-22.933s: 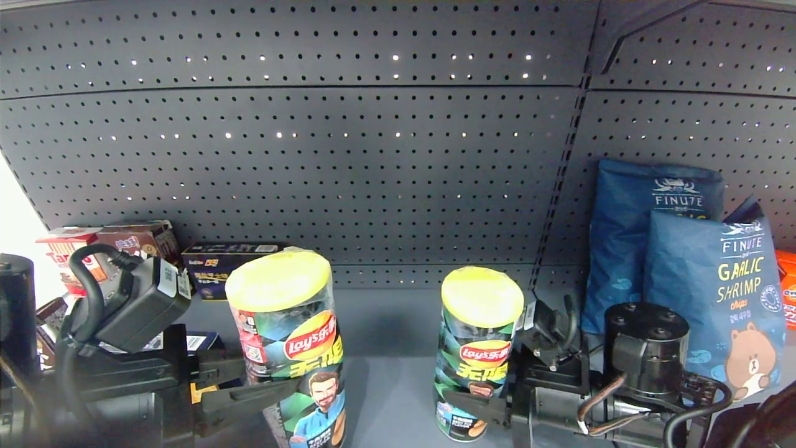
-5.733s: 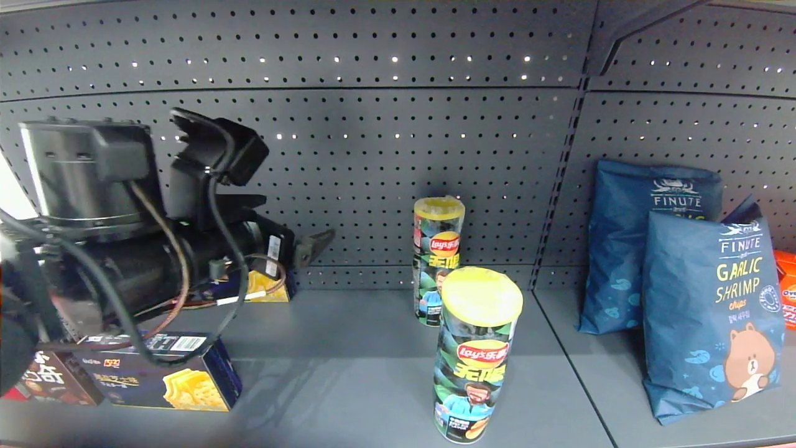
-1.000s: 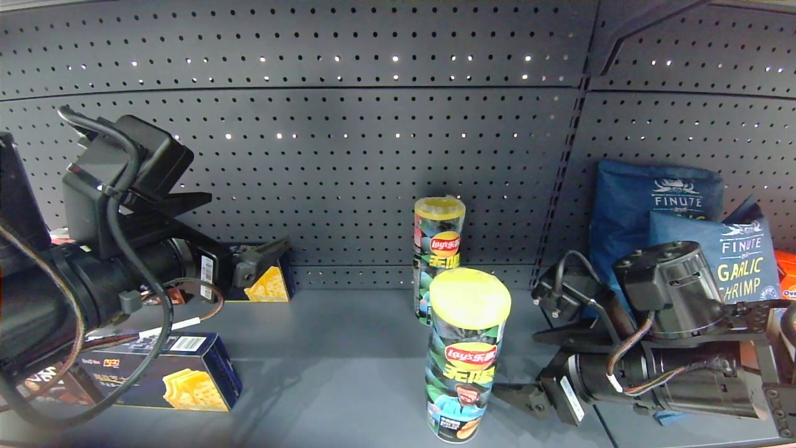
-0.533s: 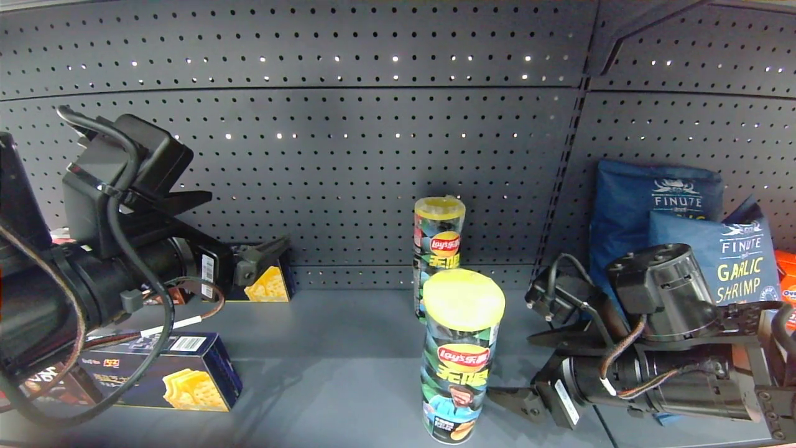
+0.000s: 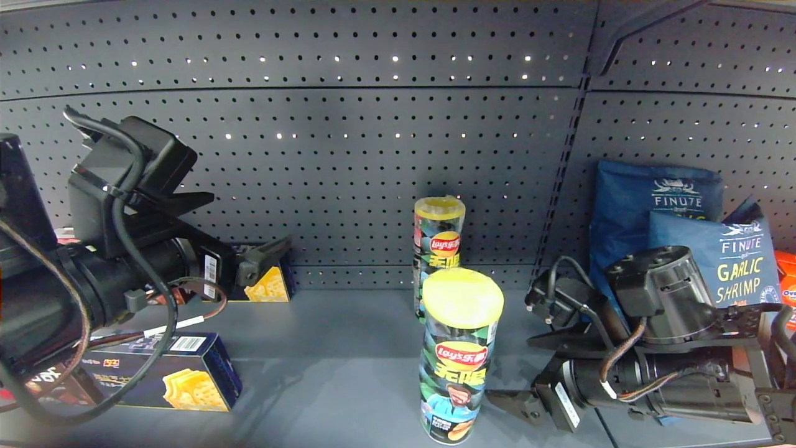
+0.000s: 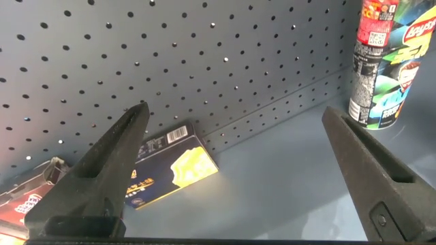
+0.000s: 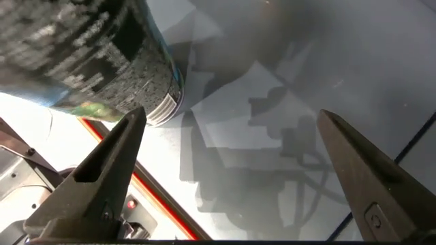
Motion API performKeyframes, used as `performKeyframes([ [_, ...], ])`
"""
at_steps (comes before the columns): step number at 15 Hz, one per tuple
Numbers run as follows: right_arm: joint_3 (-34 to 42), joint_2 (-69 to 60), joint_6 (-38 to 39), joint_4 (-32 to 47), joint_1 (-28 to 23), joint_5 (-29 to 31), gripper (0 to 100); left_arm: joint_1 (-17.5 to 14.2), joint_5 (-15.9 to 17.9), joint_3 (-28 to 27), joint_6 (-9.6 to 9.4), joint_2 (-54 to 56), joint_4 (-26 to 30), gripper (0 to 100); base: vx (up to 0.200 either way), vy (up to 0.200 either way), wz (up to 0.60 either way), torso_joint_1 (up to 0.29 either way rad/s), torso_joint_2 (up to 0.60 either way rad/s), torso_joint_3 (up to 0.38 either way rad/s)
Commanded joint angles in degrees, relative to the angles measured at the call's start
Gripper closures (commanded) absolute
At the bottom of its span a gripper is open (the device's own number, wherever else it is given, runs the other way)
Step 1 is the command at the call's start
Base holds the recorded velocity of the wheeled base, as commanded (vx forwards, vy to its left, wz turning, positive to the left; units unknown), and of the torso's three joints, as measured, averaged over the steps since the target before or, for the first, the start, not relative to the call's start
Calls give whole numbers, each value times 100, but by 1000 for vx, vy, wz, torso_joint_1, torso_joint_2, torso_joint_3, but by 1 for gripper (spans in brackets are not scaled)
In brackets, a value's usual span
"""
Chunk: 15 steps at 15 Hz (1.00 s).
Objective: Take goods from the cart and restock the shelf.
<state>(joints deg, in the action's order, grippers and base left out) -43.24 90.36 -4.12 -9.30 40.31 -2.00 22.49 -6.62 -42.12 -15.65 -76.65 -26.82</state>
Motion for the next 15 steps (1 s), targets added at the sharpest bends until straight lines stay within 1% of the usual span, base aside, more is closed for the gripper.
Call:
performKeyframes([
  [1,-27,8,-1,-1,-6,-2,0,10,3,-7,-8,-25,1,0,0,0,0,0,0,0],
  [15,-220,290,-1,-1,20,-2,0,10,3,2,1,-25,1,0,0,0,0,0,0,0],
])
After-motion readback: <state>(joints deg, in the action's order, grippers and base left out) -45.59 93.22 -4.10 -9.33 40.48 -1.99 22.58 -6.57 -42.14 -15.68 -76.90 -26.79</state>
